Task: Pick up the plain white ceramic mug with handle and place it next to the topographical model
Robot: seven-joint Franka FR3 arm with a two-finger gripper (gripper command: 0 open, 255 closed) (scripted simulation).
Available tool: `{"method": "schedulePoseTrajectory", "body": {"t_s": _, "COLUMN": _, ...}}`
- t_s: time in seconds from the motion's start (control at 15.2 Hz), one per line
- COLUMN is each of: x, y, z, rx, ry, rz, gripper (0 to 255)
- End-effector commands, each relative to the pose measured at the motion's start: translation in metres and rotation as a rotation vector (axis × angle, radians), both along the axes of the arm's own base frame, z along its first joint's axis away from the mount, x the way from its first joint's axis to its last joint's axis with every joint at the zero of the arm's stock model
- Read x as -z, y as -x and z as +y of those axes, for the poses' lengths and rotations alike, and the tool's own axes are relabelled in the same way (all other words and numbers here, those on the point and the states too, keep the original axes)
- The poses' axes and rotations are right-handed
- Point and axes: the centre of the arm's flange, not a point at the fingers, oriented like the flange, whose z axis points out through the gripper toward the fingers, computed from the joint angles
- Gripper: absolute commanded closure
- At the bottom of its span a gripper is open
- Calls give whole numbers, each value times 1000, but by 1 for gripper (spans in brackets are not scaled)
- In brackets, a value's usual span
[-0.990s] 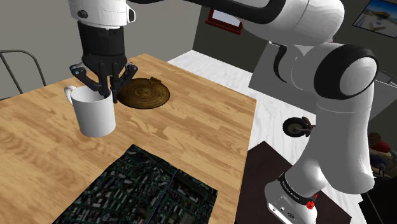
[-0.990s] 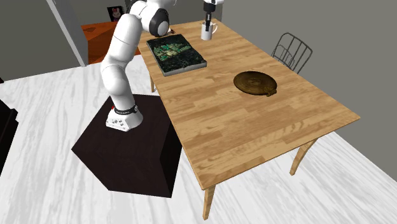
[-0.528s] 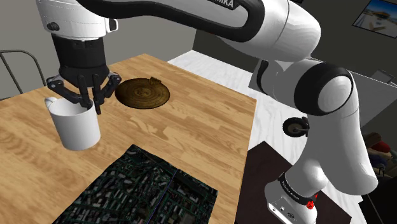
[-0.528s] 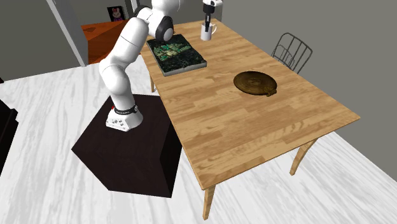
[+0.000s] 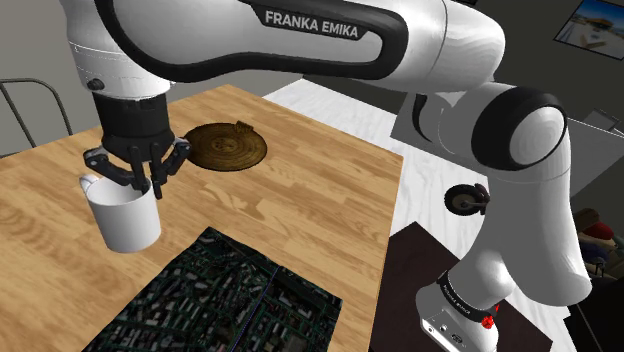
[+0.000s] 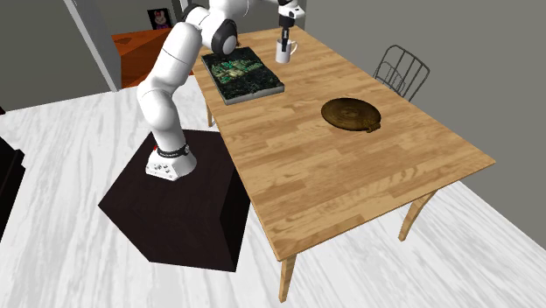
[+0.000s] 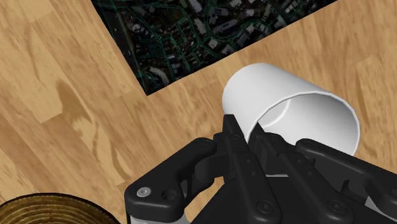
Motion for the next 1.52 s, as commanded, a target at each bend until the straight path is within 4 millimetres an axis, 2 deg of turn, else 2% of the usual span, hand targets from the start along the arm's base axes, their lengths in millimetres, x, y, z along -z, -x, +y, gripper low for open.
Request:
{"method": "schedulePoseTrajectory", "body": {"t_s": 0.0, "x": 12, "y": -1, "z": 0, "rx": 0, "ry": -1, "rz": 0, "gripper": 255}}
{"method": "schedulePoseTrajectory", "body": {"t_s": 1.12, "x": 103, "y": -1, "z": 0, "rx": 0, "ry": -1, "rz": 0, "gripper": 255}}
{"method": "schedulePoseTrajectory", "body": {"t_s": 1.45, "x": 103, "y": -1, "z": 0, "rx": 0, "ry": -1, "rz": 0, "gripper": 255}}
